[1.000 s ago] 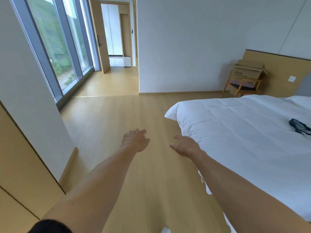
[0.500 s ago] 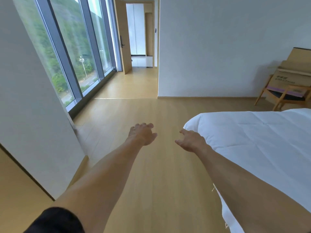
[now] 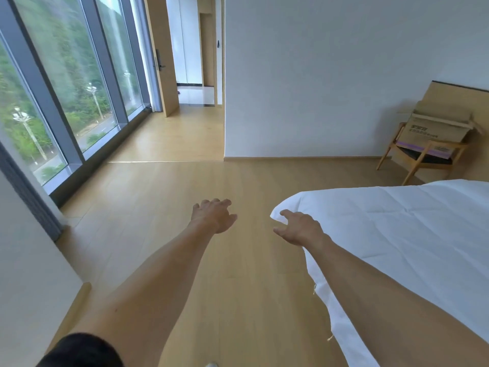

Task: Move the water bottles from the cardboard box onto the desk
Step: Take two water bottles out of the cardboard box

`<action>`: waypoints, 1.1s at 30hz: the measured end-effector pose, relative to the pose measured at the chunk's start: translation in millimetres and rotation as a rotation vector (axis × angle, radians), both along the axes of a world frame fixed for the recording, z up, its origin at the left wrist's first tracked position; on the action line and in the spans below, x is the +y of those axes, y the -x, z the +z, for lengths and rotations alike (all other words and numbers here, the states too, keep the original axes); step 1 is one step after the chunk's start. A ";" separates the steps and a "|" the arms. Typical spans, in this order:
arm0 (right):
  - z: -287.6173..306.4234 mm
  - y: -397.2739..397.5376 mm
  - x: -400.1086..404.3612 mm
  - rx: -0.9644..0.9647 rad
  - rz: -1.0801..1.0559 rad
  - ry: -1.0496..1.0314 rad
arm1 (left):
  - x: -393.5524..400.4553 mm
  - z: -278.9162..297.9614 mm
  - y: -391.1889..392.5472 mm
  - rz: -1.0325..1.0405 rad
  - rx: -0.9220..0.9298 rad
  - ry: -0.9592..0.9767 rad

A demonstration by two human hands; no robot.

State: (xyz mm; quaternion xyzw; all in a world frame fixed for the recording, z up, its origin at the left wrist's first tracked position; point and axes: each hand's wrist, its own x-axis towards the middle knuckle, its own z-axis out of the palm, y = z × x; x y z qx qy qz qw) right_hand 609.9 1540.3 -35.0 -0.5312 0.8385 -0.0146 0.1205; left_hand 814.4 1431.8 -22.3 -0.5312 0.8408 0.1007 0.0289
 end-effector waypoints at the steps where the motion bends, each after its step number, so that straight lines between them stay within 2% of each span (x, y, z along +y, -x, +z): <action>1: 0.2 7.5 -18.9 0.007 -0.013 -0.004 | -21.5 -1.7 8.1 -0.011 0.007 0.001; 9: 17.4 43.6 -182.3 0.009 -0.073 -0.029 | -185.7 10.5 65.9 -0.120 -0.015 0.008; 15: 23.5 73.5 -271.2 -0.002 -0.088 -0.020 | -284.7 16.1 100.7 -0.166 -0.019 -0.002; 23: 15.6 128.6 -380.8 0.024 -0.103 -0.046 | -397.4 7.1 144.4 -0.144 -0.007 0.001; 33: 9.1 232.0 -571.4 -0.005 -0.048 -0.024 | -568.7 20.4 232.9 -0.068 -0.053 0.017</action>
